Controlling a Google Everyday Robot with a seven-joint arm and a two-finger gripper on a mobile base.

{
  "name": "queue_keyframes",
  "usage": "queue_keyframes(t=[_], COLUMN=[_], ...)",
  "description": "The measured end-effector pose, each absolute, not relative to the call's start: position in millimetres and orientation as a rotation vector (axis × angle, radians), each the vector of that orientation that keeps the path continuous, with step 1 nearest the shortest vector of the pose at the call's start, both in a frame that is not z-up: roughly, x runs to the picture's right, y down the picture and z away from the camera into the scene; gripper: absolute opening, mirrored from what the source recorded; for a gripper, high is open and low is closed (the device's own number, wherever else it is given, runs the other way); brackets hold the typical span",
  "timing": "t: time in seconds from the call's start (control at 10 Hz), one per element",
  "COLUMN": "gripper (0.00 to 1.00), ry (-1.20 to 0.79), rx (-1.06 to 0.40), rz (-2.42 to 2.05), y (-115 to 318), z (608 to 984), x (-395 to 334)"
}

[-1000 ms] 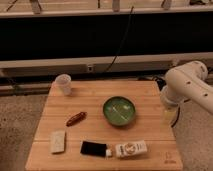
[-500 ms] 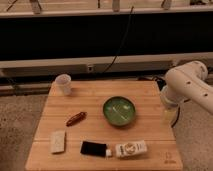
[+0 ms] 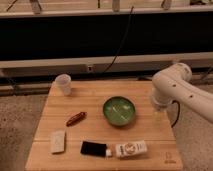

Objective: Push the ceramic bowl across the table

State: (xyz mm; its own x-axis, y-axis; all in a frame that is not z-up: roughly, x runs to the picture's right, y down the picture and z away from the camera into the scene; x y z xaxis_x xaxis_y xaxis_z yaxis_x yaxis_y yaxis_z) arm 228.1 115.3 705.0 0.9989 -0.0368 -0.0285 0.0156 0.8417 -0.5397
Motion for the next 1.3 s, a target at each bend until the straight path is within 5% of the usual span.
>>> queue_keyframes(t=[0.9,1.3], gripper=[0.80,0.48], ry=[0.023,0.016], rx=[-0.574,-0.573], rz=[-0.064,-0.068], y=[119,125], z=[734,752], x=[211,204])
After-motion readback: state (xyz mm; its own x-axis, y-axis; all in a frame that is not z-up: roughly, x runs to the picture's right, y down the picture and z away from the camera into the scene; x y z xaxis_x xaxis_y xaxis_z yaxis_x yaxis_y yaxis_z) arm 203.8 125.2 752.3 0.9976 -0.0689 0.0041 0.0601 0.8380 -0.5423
